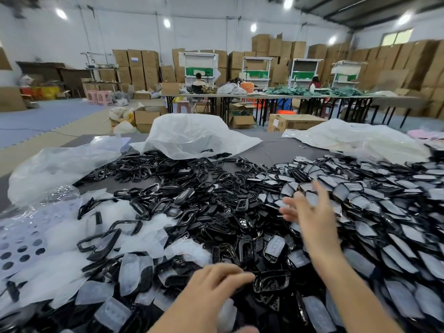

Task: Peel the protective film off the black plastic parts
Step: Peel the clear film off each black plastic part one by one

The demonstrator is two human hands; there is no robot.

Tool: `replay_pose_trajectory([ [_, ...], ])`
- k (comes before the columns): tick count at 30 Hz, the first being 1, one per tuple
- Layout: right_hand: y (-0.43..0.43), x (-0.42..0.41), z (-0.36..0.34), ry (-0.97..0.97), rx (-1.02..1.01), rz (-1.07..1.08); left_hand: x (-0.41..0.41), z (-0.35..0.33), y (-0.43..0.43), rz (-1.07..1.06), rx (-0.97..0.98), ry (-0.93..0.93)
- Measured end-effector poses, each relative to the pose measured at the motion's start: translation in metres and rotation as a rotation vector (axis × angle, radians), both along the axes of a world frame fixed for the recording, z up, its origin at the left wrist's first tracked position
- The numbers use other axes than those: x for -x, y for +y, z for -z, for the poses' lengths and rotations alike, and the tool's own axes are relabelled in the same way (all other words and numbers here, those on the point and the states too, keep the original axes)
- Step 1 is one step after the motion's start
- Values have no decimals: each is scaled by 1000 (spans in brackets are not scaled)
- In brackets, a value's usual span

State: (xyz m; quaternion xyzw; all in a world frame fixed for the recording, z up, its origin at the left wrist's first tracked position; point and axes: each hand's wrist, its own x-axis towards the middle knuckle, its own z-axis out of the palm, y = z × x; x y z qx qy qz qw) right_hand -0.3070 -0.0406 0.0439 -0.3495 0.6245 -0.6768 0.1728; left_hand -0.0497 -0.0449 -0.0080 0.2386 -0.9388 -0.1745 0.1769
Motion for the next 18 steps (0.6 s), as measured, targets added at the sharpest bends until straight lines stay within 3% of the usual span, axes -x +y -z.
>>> replay_pose_trajectory([
  [2, -3, -25, 11, 153, -64, -91, 4, 7, -1, -29, 243, -153],
  [3, -7, -38, 16, 238, -107, -135, 4, 6, -3, -71, 287, -145],
  [10, -22, -89, 60, 963, -583, -285, -9, 5, -30, -328, 304, -36],
  [14, -17, -89, 68, 993, -534, -275, -8, 6, -27, -360, 200, -37],
  [18, -14, -87, 67, 985, -484, -272, -14, 12, -32, -404, 163, 85],
])
